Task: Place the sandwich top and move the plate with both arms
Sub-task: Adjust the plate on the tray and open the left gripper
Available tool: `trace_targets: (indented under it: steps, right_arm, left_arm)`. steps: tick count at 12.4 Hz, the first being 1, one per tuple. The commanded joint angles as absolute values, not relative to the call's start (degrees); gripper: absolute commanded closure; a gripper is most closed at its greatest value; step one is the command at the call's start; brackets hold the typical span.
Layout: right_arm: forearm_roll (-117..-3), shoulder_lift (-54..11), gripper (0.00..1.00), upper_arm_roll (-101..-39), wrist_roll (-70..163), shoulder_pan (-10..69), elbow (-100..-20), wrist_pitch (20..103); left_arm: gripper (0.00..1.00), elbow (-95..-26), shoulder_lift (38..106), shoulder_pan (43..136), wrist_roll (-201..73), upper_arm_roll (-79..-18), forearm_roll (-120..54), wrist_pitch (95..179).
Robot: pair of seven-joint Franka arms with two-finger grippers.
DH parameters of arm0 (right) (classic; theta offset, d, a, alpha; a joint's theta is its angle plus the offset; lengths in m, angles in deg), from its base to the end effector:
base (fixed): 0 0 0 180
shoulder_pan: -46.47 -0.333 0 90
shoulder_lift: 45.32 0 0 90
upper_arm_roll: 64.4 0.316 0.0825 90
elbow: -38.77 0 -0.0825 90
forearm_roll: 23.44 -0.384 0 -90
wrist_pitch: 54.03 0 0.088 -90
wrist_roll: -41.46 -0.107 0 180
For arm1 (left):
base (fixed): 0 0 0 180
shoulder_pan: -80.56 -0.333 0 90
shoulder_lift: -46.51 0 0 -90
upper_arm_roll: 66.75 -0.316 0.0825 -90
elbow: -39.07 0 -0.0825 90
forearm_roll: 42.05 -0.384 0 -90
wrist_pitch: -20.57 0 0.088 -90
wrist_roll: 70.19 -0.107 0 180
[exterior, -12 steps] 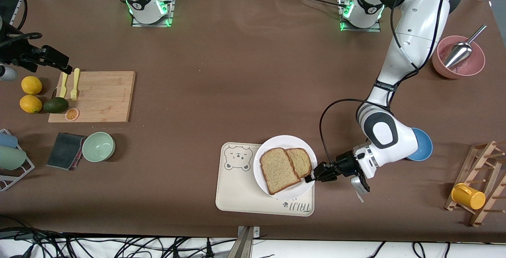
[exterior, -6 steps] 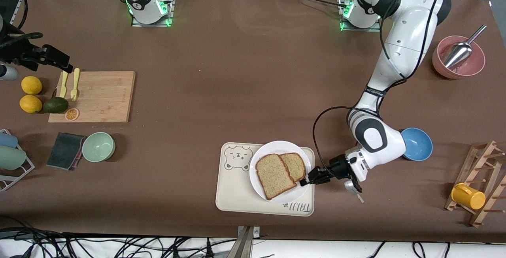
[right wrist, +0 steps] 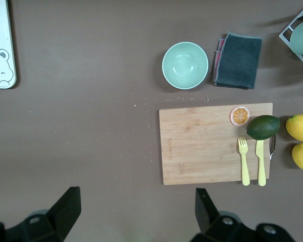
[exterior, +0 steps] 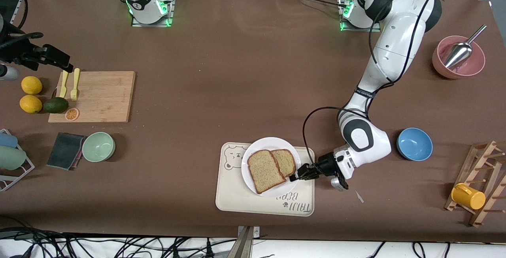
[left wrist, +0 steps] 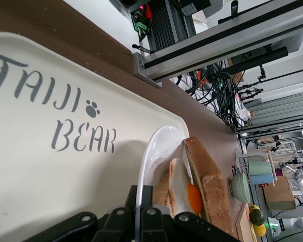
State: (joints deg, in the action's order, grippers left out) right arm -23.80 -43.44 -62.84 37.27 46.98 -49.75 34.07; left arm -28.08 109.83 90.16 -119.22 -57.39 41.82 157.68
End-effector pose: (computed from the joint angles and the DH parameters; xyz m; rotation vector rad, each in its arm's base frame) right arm 0.5609 0.0107 0.6155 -3.1344 0.0858 0.0634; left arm 0.7394 -0.2211 0.1318 2.0326 0.0661 0.4170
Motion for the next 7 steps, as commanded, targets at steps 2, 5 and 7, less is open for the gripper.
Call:
trace_targets:
  steps: [2,5,7]
  right_arm:
    - [-24.93,-43.74,0.0,-62.82,38.03,47.26,-48.85,32.8]
    - [-24.93,-43.74,0.0,-63.0,37.95,47.26,-48.85,32.8]
    - [-24.93,-43.74,0.0,-63.0,37.69,47.26,-48.85,32.8]
  left_arm:
    - [1.0,-25.0,112.16,90.23,-123.53,-57.17,44.53,157.85]
    - [1.0,-23.68,113.39,90.32,-123.97,-57.17,44.53,157.85]
    - [1.0,-23.77,113.48,90.23,-124.06,-57.17,44.53,157.85]
